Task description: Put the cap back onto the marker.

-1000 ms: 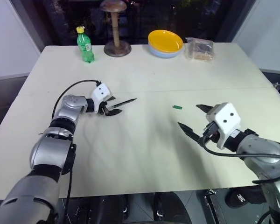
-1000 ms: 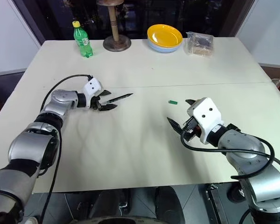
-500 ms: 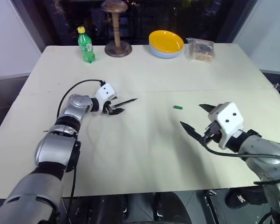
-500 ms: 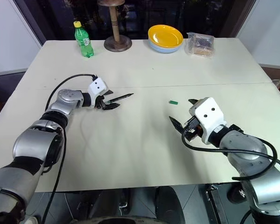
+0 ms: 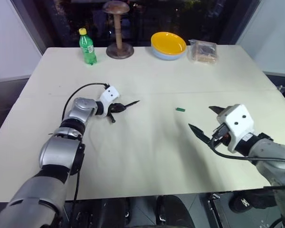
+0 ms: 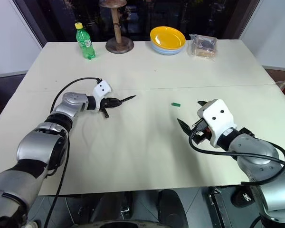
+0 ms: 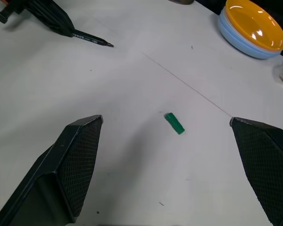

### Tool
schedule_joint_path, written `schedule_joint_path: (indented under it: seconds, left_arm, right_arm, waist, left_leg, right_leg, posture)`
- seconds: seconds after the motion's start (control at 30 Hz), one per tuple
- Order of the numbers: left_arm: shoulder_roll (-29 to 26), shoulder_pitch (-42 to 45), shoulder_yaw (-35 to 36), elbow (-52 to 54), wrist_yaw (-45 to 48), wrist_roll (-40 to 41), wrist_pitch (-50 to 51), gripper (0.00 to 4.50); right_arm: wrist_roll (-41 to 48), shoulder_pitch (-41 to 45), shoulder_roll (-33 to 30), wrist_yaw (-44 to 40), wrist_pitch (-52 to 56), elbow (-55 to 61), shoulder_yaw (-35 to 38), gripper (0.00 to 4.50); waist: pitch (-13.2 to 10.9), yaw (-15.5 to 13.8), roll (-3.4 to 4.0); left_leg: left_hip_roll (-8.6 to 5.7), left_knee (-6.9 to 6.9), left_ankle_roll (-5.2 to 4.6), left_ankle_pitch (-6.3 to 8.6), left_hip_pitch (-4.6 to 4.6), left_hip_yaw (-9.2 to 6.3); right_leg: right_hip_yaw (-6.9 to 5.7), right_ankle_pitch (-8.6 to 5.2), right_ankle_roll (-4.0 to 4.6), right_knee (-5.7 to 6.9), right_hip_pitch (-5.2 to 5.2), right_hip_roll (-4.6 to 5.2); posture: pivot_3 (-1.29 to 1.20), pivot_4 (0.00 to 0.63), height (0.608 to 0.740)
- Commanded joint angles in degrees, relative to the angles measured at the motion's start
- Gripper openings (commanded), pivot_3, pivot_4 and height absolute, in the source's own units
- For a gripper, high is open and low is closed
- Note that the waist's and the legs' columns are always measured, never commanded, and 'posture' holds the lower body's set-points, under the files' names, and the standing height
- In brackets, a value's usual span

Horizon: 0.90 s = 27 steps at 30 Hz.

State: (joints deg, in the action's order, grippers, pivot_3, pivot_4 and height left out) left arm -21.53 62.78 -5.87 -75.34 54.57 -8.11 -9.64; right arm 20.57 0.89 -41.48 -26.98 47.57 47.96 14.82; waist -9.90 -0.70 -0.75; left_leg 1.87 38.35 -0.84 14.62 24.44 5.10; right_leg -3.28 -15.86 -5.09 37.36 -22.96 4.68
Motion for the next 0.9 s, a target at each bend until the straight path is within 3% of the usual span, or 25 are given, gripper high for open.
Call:
schedule_joint_path:
  seconds: [0.03,0.27,0.53,0.67,0.9]
  left_arm:
    - [-0.36,-0.80,-0.99,-1.56,-0.39,-2.36,1.37,0.02]
    - [-1.21,-0.03,-0.53,-0.44,2.13,-1.66,-1.46,0.02]
    - [-5.31,-0.36,4.03,6.79,12.92,4.84,-5.09,0.02]
    - [-7.60,-5.75,5.32,19.14,18.60,9.09,-0.60,0.02]
    - [-13.34,-22.68,7.07,53.35,18.92,16.82,16.78,0.02]
  right_arm:
    - [0.35,0.14,-0.88,-0.04,-0.17,2.61,2.28,4.50]
    - [-0.04,1.61,-2.10,-1.90,-2.14,-0.49,1.37,4.50]
    - [-3.25,9.65,-3.86,-10.49,-15.38,-22.01,-5.15,4.50]
    - [-5.90,15.90,-3.36,-15.45,-23.59,-36.84,-9.83,4.50]
    - [-10.66,28.72,-1.01,-23.79,-36.37,-62.11,-16.42,4.50]
  waist:
    - [0.03,0.00,-0.03]
    - [0.04,0.01,-0.04]
    - [-0.01,0.15,-0.11]
    - [-0.01,0.35,-0.10]
    - [-0.04,1.37,-0.05]
  left_leg:
    - [0.00,0.00,0.00,0.00,0.00,0.00]
    - [0.00,0.00,0.00,0.00,0.00,0.00]
    - [-0.01,-0.03,0.00,0.00,0.13,0.09]
    - [0.00,-0.03,-0.01,0.00,0.12,0.15]
    - [0.05,-0.04,0.01,-0.02,0.12,0.14]
  right_leg:
    - [0.00,0.00,0.00,0.00,0.00,0.00]
    - [0.00,0.00,0.00,0.00,0.00,0.00]
    - [0.00,0.00,0.00,-0.01,-0.17,-0.01]
    - [0.02,0.00,0.00,-0.01,-0.16,0.00]
    - [0.06,0.00,-0.01,0.02,-0.17,0.02]
  posture:
    - [0.00,0.150,0.740]
    - [0.00,0.150,0.740]
    - [0.00,0.150,0.740]
    - [0.00,0.150,0.740]
    - [0.00,0.150,0.740]
